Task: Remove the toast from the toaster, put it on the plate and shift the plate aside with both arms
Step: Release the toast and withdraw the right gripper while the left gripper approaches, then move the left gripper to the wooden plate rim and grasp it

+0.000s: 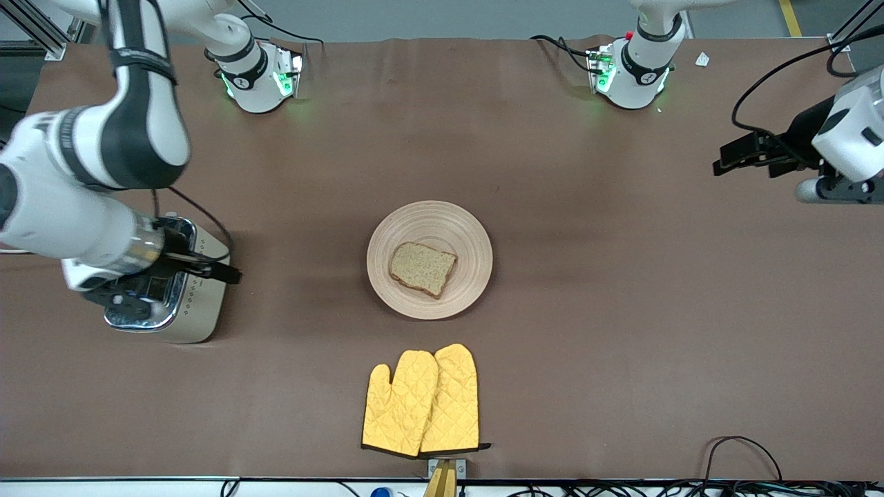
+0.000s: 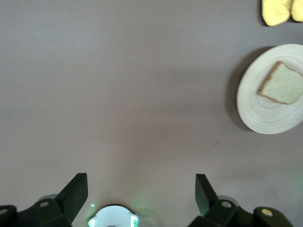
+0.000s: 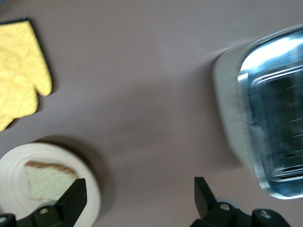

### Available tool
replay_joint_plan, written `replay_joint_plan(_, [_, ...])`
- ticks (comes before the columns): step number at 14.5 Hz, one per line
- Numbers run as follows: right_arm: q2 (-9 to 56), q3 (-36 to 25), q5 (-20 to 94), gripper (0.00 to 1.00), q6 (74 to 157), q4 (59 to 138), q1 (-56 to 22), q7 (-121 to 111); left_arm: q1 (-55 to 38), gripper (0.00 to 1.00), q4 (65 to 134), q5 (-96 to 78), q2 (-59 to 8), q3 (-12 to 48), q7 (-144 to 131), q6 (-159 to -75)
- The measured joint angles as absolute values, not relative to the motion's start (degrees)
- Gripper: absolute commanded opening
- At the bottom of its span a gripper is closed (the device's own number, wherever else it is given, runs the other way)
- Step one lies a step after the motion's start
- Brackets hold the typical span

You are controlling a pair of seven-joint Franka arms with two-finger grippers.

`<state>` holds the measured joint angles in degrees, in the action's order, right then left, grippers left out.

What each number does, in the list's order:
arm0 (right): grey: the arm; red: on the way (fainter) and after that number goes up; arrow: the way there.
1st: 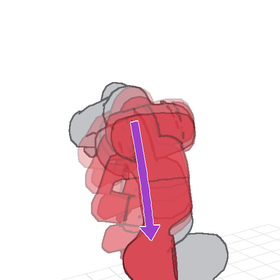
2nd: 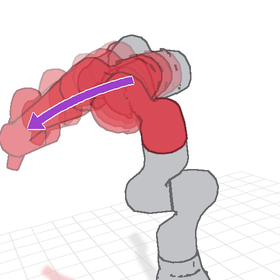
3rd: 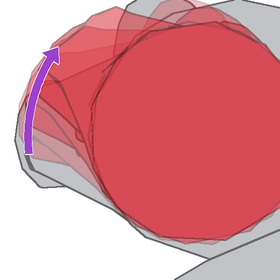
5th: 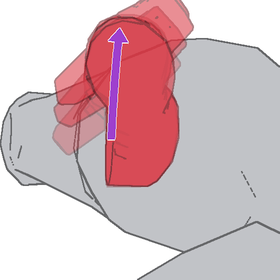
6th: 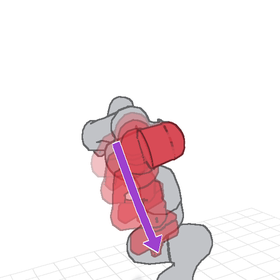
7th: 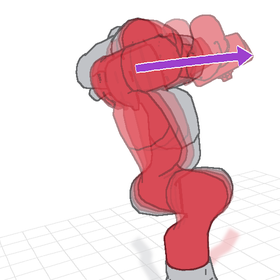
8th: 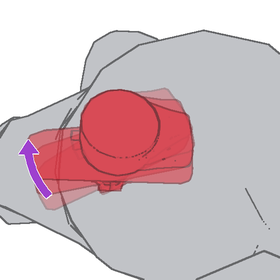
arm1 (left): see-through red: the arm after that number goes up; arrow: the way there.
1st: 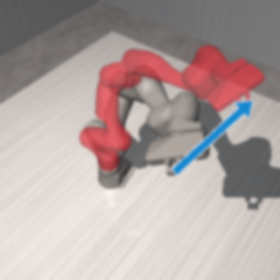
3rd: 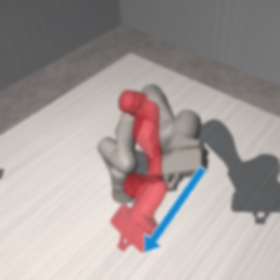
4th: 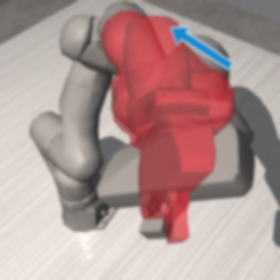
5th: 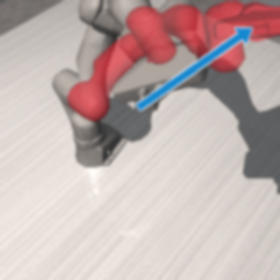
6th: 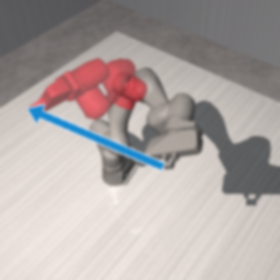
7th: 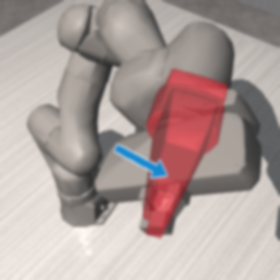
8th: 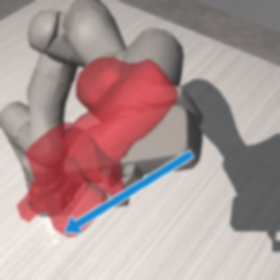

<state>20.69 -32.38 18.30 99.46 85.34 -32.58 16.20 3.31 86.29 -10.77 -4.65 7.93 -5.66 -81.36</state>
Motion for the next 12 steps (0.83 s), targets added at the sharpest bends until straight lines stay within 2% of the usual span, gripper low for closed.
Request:
replay_joint_plan(7, [18.3,-38.5,16.4,1.0,97.1,85.5,-28.1,7.3,2.6,1.0,86.5,-26.5,-20.2,8.6,5.3,-93.6])
replay_joint_plan(12, [12.0,-36.8,15.3,1.0,91.4,84.7,-22.6,3.7,2.6,1.0,87.7,-41.4,-32.5,9.0,21.0,-100.9])
